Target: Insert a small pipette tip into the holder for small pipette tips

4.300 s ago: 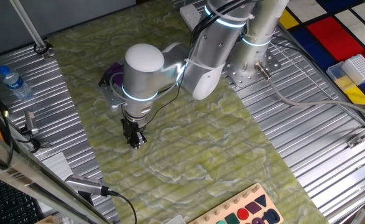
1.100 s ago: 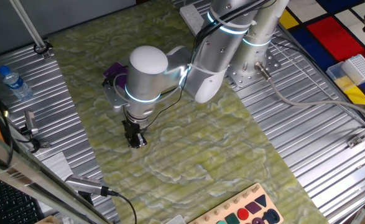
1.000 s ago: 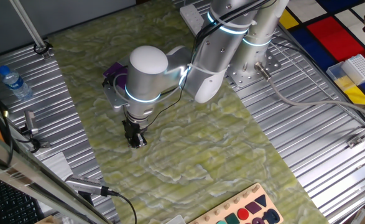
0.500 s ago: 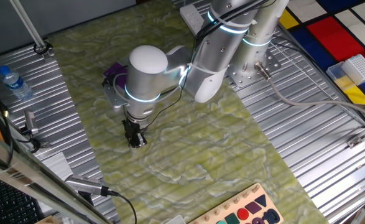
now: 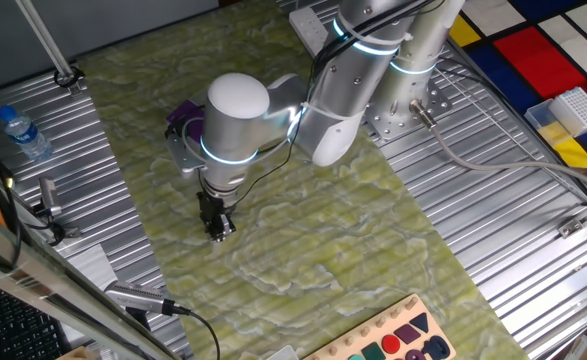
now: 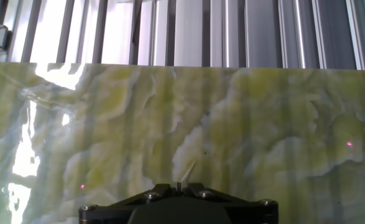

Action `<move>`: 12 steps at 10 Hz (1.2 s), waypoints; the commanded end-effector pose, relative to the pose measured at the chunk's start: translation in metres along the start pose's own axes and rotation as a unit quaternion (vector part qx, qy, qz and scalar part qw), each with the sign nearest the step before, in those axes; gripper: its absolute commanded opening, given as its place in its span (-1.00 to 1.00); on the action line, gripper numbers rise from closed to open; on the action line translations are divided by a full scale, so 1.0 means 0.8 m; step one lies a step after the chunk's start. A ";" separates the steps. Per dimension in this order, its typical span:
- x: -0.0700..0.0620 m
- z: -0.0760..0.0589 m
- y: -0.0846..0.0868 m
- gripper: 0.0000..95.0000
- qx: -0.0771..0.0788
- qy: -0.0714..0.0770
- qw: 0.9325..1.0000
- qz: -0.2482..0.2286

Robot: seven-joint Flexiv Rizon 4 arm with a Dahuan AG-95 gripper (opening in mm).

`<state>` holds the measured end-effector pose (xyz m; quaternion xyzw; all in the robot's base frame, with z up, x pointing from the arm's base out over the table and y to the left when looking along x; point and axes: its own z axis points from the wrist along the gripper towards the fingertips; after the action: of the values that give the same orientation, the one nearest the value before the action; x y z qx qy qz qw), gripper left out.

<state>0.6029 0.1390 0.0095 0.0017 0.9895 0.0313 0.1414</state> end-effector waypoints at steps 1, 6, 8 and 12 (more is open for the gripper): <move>-0.008 0.000 0.000 -0.60 -0.003 0.001 1.000 0.008; -0.013 0.001 0.002 -0.60 -0.013 0.000 0.999 0.049; -0.013 0.002 0.005 -0.60 -0.012 0.000 0.998 0.055; -0.013 0.004 0.006 -0.60 -0.010 0.001 0.998 0.054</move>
<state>0.6140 0.1441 0.0092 0.0537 0.9875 0.0495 0.1397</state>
